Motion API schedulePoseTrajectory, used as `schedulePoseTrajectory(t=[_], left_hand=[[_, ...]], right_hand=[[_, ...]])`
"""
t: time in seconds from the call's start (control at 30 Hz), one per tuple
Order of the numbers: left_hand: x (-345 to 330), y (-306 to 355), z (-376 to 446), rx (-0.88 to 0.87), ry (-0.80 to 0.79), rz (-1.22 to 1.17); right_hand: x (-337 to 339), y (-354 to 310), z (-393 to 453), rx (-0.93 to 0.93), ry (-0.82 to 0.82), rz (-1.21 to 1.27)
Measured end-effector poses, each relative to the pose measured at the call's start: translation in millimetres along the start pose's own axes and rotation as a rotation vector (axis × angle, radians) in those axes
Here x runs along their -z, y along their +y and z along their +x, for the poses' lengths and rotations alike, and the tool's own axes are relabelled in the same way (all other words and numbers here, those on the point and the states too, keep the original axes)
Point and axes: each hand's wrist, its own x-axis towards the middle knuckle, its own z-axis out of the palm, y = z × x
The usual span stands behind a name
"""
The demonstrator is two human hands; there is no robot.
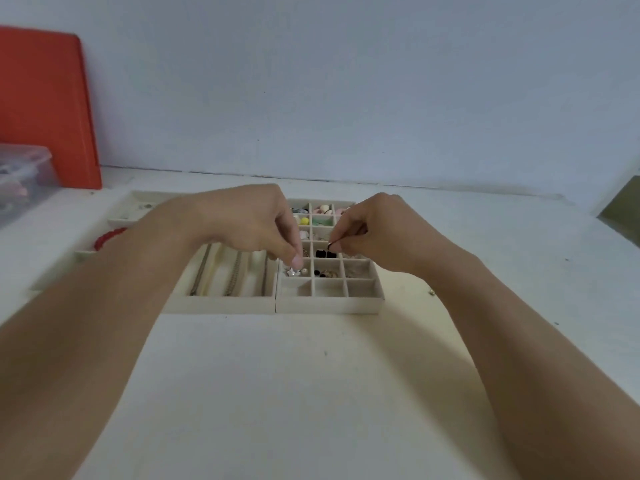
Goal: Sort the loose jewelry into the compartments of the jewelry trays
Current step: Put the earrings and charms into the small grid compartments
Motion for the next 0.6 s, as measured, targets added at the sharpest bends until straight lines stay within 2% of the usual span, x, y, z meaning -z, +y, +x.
schedulePoseTrajectory(t=[0.17,0.37,0.6], left_hand=[[-13,-7,-2,0.000,-0.085,0.010],[-24,-8,3,-0.002,-0.099,0.048],[-29,-8,4,-0.001,-0.081,0.115]], right_hand=[[-10,-6,0,0.076,-0.050,-0.001],[-16,-6,0,0.190,-0.158,-0.127],[-20,-5,0,0.184,-0.217,-0.182]])
